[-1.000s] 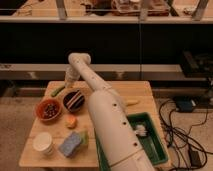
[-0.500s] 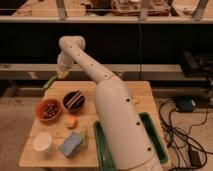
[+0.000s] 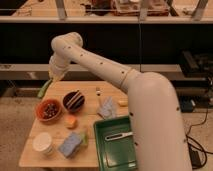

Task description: Place pepper in paper cup

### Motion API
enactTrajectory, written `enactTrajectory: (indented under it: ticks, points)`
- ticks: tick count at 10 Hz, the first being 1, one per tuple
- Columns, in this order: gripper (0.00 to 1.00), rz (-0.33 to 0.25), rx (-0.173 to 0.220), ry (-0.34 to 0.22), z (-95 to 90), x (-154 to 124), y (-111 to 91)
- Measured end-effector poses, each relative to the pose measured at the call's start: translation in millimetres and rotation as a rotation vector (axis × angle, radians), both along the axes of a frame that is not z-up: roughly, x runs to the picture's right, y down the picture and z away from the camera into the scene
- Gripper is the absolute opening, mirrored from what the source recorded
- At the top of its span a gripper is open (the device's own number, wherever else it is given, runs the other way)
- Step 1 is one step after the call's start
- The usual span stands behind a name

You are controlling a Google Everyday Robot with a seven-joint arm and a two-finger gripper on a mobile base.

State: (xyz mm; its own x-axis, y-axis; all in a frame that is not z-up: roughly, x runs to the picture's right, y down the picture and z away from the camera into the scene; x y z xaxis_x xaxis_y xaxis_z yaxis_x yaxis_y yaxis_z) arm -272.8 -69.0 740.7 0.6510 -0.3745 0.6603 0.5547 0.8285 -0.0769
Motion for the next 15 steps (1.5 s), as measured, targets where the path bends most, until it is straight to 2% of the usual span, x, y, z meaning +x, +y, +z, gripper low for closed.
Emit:
enactTrajectory:
  ticks: [1,2,3,4,5,8,10,11,12,14,15]
  points:
    - [0.04,-0.025,0.02,-0.019,-14.1,-2,9]
    - [0.04,-0.032,0.026,-0.021,-19.5,-1,13]
    - [0.04,-0.034,0.017,-0.019,-19.0,-1,16]
    - [0.04,-0.065,0.009,-0.028,-16.7,-5,22]
    - [0.04,-0.135,0.008,-0.07,-15.8,-17,36]
    - [0.04,-0.248,-0.002,-0.154,-37.8,-28,78]
    - [0.04,-0.293,0.008,-0.241,-59.3,-31,104]
    - [0.04,-0.294,0.036,-0.291,-67.0,-30,114]
    - [0.04,-0.29,0.059,-0.313,-70.7,-30,120]
    - [0.04,-0.3,0.076,-0.314,-70.9,-33,137]
    - [0.04,-0.333,0.055,-0.277,-65.8,-37,148]
